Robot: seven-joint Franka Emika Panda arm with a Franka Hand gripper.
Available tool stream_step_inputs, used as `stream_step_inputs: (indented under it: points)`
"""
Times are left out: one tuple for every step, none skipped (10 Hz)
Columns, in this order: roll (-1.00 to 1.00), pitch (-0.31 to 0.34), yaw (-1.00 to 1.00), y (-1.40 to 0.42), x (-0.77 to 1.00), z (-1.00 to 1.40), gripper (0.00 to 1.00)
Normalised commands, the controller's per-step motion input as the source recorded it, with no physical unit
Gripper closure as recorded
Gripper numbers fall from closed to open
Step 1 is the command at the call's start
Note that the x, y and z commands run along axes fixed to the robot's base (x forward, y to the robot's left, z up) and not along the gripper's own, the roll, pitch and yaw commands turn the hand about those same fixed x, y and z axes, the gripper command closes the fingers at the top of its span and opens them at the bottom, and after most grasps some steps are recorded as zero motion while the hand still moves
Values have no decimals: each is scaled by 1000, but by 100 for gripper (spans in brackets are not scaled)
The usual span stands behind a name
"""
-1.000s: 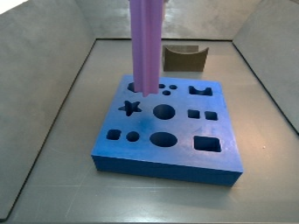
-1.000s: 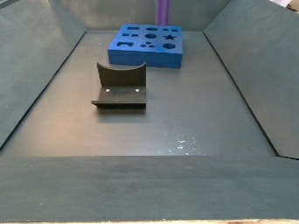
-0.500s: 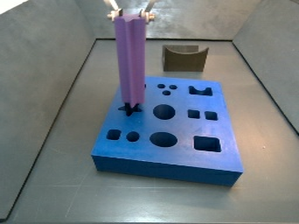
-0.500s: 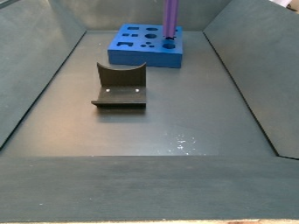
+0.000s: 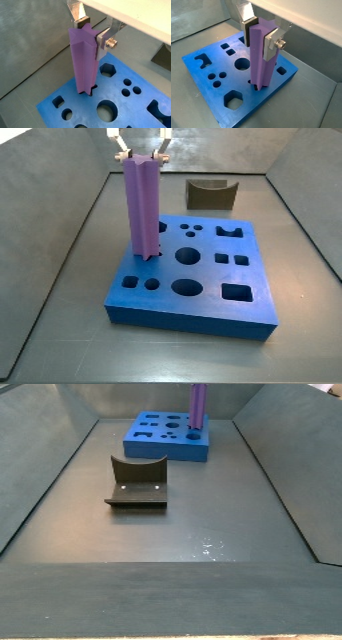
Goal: Pick up the star object. Move up. Move to above the board. Insert the star object.
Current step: Insert the star object.
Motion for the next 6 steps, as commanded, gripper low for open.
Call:
stream_step_inputs:
  points:
    - [7, 27, 271, 120, 186, -97, 100]
    - [-10, 9, 129, 14, 286, -54, 100]
    - [0, 19, 226, 51, 283, -51, 100]
    - [9, 37, 357, 91, 300, -26, 100]
    - [0, 0, 80, 0, 51, 0, 100]
    - [0, 0, 0, 0, 0, -20, 100]
